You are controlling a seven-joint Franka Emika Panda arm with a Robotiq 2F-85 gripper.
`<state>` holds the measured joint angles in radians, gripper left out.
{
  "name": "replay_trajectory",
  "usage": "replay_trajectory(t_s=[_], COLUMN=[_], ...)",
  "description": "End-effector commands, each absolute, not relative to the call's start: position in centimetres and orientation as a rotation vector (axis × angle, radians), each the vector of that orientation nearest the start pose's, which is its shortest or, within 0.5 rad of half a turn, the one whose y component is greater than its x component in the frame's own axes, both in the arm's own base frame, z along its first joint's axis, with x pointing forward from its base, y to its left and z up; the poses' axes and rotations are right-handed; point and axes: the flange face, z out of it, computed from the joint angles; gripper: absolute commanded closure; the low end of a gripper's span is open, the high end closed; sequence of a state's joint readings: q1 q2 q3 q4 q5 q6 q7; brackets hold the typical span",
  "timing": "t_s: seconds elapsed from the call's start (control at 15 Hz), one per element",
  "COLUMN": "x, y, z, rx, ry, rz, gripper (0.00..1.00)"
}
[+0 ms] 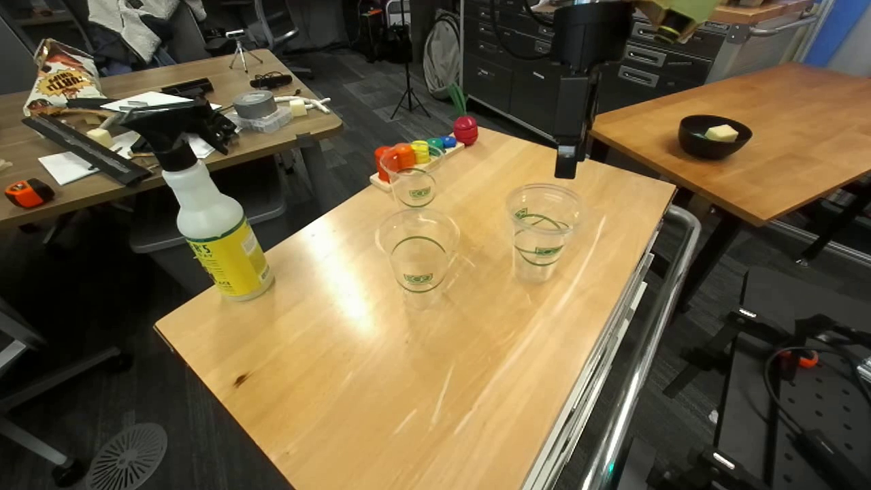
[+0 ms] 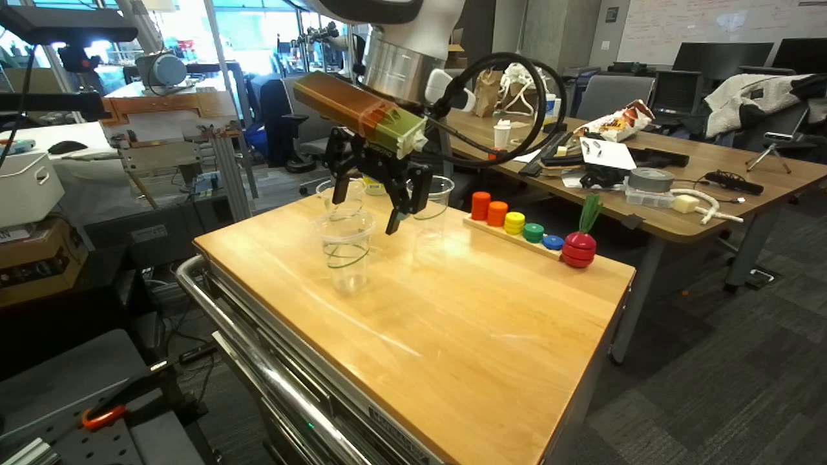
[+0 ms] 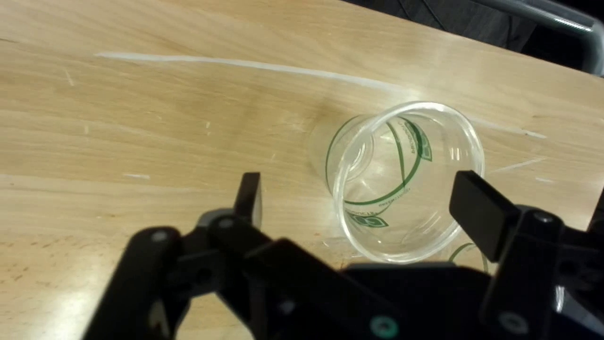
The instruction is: Put the cups into one another
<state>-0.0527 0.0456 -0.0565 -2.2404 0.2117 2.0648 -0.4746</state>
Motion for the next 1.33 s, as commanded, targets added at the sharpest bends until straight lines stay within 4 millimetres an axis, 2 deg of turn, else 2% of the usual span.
replay_trajectory(t_s=[0.0,0.33,0.4,0.47,0.6,1.13,1.27], x=[49.8,50.1,50.6,50.8,51.3,50.9,50.6], y=[-3.5,-2.3,-2.0,-1.8,-1.5,-2.6,-3.1], z=[32.0,29.8,29.6,29.5,29.3,29.7,29.8], rx=[-2.944,-2.983,-2.991,-2.995,-3.002,-2.992,-2.991], ry=[-0.414,-0.439,-0.421,-0.409,-0.366,-0.201,-0.182], rz=[0.228,0.255,0.242,0.236,0.230,0.280,0.278], gripper=[0.00,0.00,0.03,0.26,0.29,0.93,0.97])
